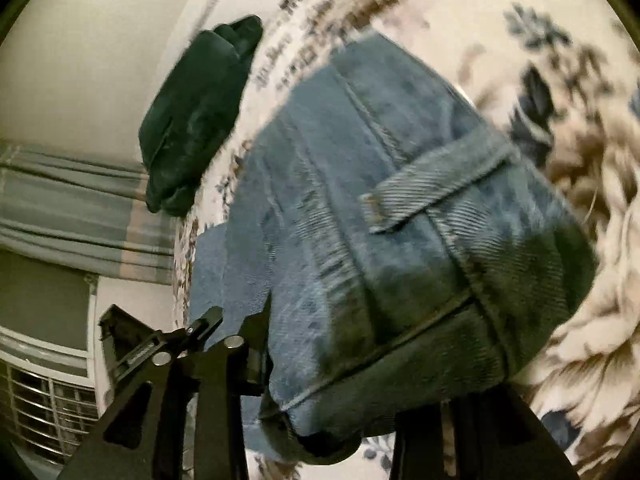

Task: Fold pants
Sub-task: 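Lay the folded jeans down and open both grippers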

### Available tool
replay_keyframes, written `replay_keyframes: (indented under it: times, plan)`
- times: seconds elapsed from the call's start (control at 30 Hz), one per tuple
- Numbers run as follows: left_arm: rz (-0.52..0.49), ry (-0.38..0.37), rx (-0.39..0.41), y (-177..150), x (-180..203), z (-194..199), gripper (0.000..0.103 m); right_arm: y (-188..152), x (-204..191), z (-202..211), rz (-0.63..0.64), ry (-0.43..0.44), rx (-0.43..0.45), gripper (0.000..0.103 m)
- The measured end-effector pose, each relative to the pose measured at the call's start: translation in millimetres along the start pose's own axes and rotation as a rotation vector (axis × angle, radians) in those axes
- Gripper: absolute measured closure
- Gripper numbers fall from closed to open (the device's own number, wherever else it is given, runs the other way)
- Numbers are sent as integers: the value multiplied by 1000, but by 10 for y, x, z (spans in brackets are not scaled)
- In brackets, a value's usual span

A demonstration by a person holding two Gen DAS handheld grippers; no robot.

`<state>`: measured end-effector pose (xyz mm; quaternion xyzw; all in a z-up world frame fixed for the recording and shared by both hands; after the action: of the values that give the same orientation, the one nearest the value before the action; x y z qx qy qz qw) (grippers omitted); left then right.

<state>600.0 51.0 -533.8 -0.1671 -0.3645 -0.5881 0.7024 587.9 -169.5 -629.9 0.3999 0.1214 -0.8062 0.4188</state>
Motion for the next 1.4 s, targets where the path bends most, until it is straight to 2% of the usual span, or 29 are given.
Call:
replay_keyframes:
  times: [0.07,0.27,0.3,0.33,0.4,0.5,0.57,0.6,0.63,0.7,0.73,0.77,0.8,0.87,0.93,0.97,1.03,1.13,1.23,1.4]
  plan:
    - [-10,-3,2,-20,-2,31,79,-1,99,31,-22,0,-13,58]
    - [-5,-9,10,-18,-53,86,78,45,302,382,-39,-66,54,57]
    - [-4,-4,15,-15,-66,87,77,49,308,404,-33,-86,63,58]
    - [6,-8,18,-22,-92,83,77,56,304,417,-28,-114,70,68]
    - [18,-11,15,-17,-125,58,75,83,366,417,-39,-138,64,68]
    - [10,17,14,-26,-125,62,71,71,389,414,-8,-181,53,68]
    - [-7,67,19,-43,-62,109,66,66,382,398,-3,-195,34,68]
    - [-25,115,25,-60,9,158,65,64,339,386,1,-206,31,68]
    - [-40,156,26,-75,61,184,63,70,291,416,24,-238,32,63]
    - [-92,287,25,-140,220,257,50,53,183,424,65,-303,25,53]
    - [-115,325,27,-189,281,287,38,36,103,440,99,-363,23,44]
    - [-140,352,31,-252,346,318,25,14,39,448,124,-407,26,39]
    - [-169,380,35,-321,417,353,21,-11,-45,468,155,-443,32,37]
    - [-223,444,44,-454,569,423,14,-52,-225,484,226,-530,44,22]
    - [-268,498,54,-576,709,500,8,-110,-397,497,299,-599,66,11]
    - [-284,515,61,-615,767,527,8,-144,-475,507,336,-634,75,6]
    - [-305,540,75,-694,875,606,8,-215,-661,549,418,-704,105,3]
    - [-320,564,97,-790,1029,732,8,-327,-876,690,496,-756,142,0]
    - [-335,578,127,-928,1239,931,8,-432,-1051,944,541,-775,178,0]
    - [-357,590,183,-1215,1657,1309,8,-645,-1350,1502,578,-758,206,0]
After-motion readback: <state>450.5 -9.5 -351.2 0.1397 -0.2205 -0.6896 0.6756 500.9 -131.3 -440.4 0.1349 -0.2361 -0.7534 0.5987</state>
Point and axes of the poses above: each gripper's, at about its wrist camera, not at the fingertips, and z roughly against the way its jaws point, x to its right, y to its top, the point moved 2 cm from there along -z, roughly the way its jaws point, and after that the axes turned 3 degrees about -y, right-handed, at the moved point
